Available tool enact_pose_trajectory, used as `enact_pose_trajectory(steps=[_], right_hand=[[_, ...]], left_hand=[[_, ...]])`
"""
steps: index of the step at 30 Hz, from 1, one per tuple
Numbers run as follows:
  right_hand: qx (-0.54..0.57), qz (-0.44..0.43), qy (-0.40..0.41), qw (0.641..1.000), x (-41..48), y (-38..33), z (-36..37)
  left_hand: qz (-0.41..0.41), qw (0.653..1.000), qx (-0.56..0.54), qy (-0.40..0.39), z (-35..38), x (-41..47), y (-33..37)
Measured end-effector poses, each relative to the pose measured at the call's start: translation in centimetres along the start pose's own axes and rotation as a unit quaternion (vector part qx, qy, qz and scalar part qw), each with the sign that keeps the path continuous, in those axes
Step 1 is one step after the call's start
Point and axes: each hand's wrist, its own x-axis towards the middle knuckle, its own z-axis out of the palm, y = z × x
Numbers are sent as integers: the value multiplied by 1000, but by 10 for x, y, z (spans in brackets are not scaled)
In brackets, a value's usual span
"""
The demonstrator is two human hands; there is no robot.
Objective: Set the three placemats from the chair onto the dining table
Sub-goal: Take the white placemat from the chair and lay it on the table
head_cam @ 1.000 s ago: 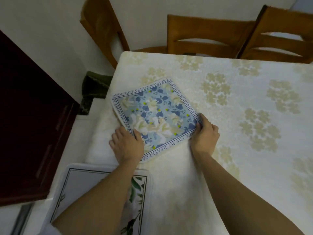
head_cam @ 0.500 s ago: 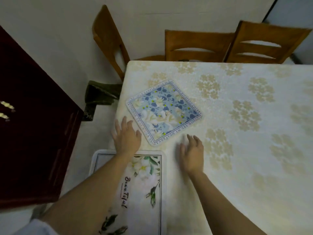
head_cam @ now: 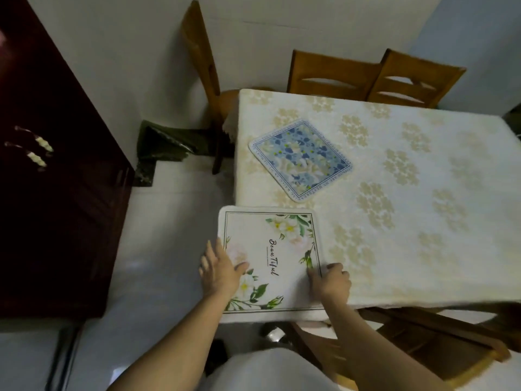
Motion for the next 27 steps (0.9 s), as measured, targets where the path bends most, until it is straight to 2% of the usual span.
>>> enact_pose_trajectory(steps=[7,10,12,14,19,22,24,25,27], right_hand=[[-15,12,32,999,-19,-6,-3],[65,39,-29,997,-24,-3,-3],[82,44,-69,993,-34,1,-3],[100,31,-70,992,-43,8,-5],[130,-15,-98,987,-53,19,-22],[147,-61,-52,986,-57,16,-41],[177,-84,-2,981,-57,16,-53],[204,-85,17,975,-56,17,-59],[267,-85,51,959,-53,25,-71]], left_hand=[[33,995,-96,-10,1,-14,-1],[58,993,-105,-3,2,-15,-1],[78,992,-93,39,1,-16,1],[85,988,-92,86,-3,-17,7],[-38,965,-258,17,-13,-2,21],[-13,963,-259,-67,-9,1,30],[-1,950,-288,-123,-3,-7,45],[9,943,-306,-134,1,-15,53],[27,944,-315,-99,7,-33,66]])
